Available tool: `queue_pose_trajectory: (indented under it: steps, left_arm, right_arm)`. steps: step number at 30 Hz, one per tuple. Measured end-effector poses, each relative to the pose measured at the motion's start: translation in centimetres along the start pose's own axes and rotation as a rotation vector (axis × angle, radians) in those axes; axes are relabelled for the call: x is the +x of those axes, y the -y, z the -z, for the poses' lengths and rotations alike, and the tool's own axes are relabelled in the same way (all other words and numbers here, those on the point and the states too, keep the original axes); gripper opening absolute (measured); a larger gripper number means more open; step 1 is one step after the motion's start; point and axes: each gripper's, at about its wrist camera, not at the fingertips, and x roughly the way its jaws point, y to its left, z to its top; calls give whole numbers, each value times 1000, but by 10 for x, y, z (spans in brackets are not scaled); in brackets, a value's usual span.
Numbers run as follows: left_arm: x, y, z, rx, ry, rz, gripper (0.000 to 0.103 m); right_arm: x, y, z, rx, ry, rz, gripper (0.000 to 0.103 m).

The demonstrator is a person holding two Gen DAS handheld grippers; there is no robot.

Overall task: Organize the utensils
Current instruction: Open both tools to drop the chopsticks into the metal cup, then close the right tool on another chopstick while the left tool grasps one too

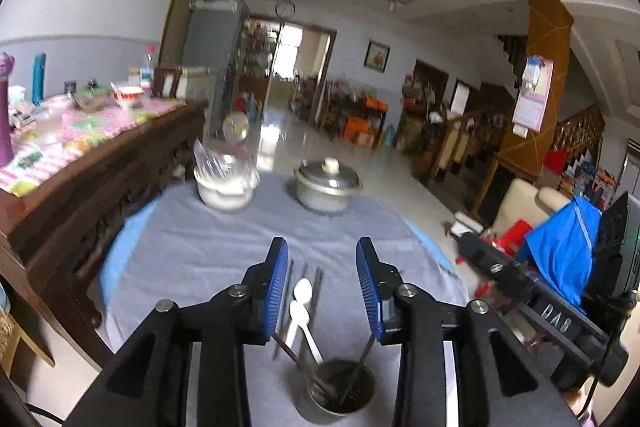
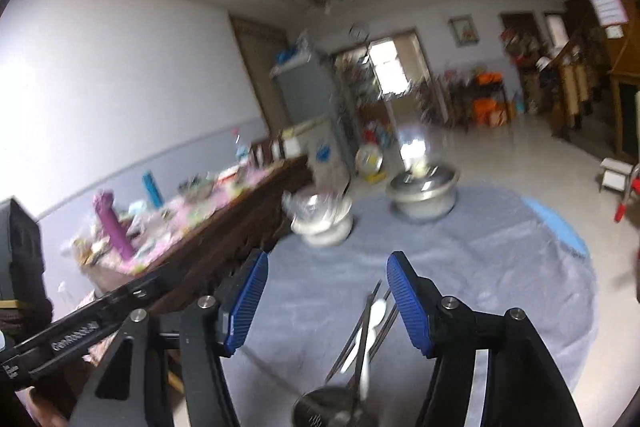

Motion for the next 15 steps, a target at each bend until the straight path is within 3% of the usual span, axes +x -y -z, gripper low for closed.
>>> queue_pose_trajectory:
  steps: [4, 15]
  left_arm:
    - [1, -18, -3, -37, 18, -28, 40]
    - [38, -81, -2, -139, -30, -147, 40]
  right_arm:
    - [7, 20, -2, 43, -1, 77, 64]
    - [62, 95, 21, 213, -183, 181, 50]
